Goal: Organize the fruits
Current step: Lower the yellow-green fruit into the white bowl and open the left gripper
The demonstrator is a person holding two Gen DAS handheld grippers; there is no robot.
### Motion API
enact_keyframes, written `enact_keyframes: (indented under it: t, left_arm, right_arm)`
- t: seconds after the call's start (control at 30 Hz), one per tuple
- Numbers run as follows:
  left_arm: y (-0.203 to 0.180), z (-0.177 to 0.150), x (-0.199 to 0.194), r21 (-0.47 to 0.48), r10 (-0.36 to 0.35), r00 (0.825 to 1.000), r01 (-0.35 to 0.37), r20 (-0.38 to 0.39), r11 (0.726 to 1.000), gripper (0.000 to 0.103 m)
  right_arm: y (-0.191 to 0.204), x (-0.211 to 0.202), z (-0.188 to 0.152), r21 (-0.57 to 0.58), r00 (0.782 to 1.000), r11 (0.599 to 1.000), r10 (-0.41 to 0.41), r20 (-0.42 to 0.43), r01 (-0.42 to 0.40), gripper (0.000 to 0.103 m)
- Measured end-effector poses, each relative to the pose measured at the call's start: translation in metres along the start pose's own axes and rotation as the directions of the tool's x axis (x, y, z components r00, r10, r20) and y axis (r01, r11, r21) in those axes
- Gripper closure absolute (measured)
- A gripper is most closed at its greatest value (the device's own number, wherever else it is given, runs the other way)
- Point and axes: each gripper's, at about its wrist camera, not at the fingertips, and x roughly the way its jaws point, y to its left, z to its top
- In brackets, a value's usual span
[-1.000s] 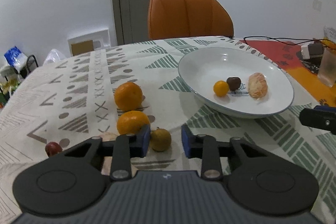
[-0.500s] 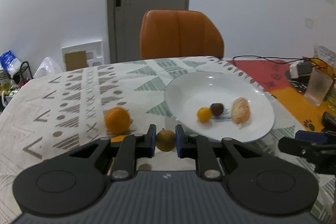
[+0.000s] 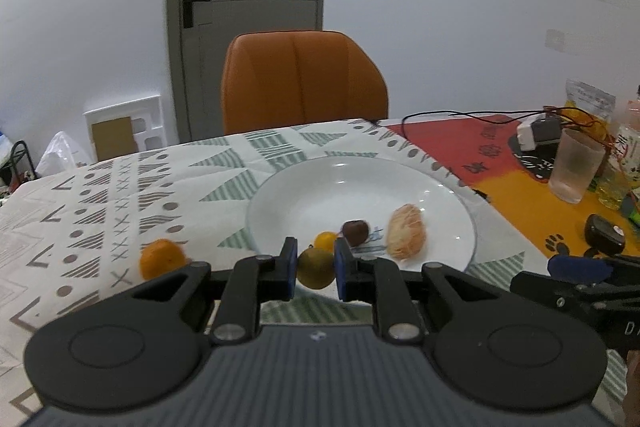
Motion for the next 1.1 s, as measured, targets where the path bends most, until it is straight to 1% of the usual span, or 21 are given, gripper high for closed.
enact_keyframes:
  t: [0.23, 0.27, 0.3, 0.37, 0.43, 0.47, 0.5, 0.53, 0.57, 0.6, 0.7, 0.77, 0.83, 0.93, 1.0, 1.1]
  left_arm:
    - [-0.02, 0.008, 0.0, 0.043, -0.053, 0.998, 0.051, 0.023, 0.998, 0.085]
    - [-0.022, 0.008, -0.001, 0.051, -0.044, 0.999, 0.042, 0.03, 0.998, 0.085]
    - [-0.023, 0.009, -0.002, 0.059, -0.031, 0.999, 0.029, 0.041, 0.998, 0.082]
    - [-0.024, 0.01, -0.004, 0.066, -0.023, 0.999, 0.02, 0.042, 0.998, 0.08]
    - [-0.021, 0.01, -0.005, 0.061, -0.021, 0.999, 0.019, 0.032, 0.998, 0.076]
    - [-0.019, 0.009, -0.006, 0.058, -0.014, 0.999, 0.012, 0.029, 0.998, 0.07]
    - [-0.017, 0.008, -0.007, 0.055, -0.003, 1.0, 0.002, 0.029, 0.998, 0.061]
    - [-0.014, 0.008, -0.007, 0.053, 0.006, 1.0, -0.008, 0.031, 0.999, 0.057]
    - [-0.011, 0.007, -0.008, 0.048, 0.013, 0.999, -0.014, 0.032, 0.999, 0.049]
    - [-0.007, 0.007, -0.009, 0.037, 0.019, 0.999, -0.02, 0.033, 0.999, 0.044]
    - [0.006, 0.007, -0.013, -0.016, 0.042, 0.999, -0.042, 0.031, 0.999, 0.037]
    - [0.014, 0.008, -0.016, -0.033, 0.058, 0.998, -0.057, 0.033, 0.998, 0.033]
    - [0.02, 0.008, -0.019, -0.042, 0.079, 0.996, -0.078, 0.035, 0.996, 0.029]
    - [0.03, 0.007, -0.025, -0.063, 0.105, 0.994, -0.102, 0.045, 0.993, 0.025]
    - [0.034, 0.007, -0.028, -0.072, 0.122, 0.991, -0.118, 0.049, 0.99, 0.023]
    - [0.043, 0.006, -0.037, -0.086, 0.144, 0.988, -0.139, 0.059, 0.987, 0.02]
  right_arm:
    - [-0.002, -0.007, 0.002, -0.003, 1.0, 1.0, -0.011, 0.012, 0.011, 0.028]
    - [-0.002, -0.006, 0.002, -0.003, 1.0, 1.0, -0.012, 0.011, 0.013, 0.028]
    - [-0.002, -0.006, 0.002, -0.002, 1.0, 1.0, -0.013, 0.009, 0.013, 0.028]
    - [-0.001, -0.006, 0.001, -0.003, 1.0, 1.0, -0.01, 0.008, 0.01, 0.028]
    - [0.001, -0.005, 0.001, -0.006, 1.0, 1.0, -0.004, 0.007, 0.004, 0.028]
    - [0.002, -0.005, 0.001, -0.008, 1.0, 1.0, -0.001, 0.007, 0.001, 0.028]
    - [0.003, -0.005, 0.001, -0.009, 1.0, 1.0, 0.002, 0.006, -0.001, 0.028]
    - [0.004, -0.004, 0.001, -0.009, 1.0, 1.0, 0.004, 0.005, -0.004, 0.028]
    - [0.005, -0.003, 0.001, -0.01, 1.0, 1.0, 0.007, 0.004, -0.007, 0.028]
    - [0.006, -0.004, 0.001, -0.011, 1.0, 1.0, 0.008, 0.004, -0.008, 0.028]
    - [0.008, -0.002, 0.0, -0.009, 1.0, 1.0, 0.013, 0.001, -0.013, 0.028]
    - [0.01, -0.001, 0.001, -0.011, 1.0, 1.0, 0.016, 0.001, -0.016, 0.027]
    - [0.013, 0.0, 0.001, -0.006, 1.0, 1.0, 0.024, 0.003, -0.024, 0.024]
    - [0.016, 0.0, 0.003, 0.011, 0.999, 0.999, 0.048, 0.015, -0.048, 0.019]
    - [0.02, 0.002, 0.004, 0.01, 0.998, 0.999, 0.054, 0.026, -0.054, 0.01]
    - [0.027, 0.004, 0.005, 0.0, 0.997, 0.998, 0.068, 0.029, -0.068, 0.003]
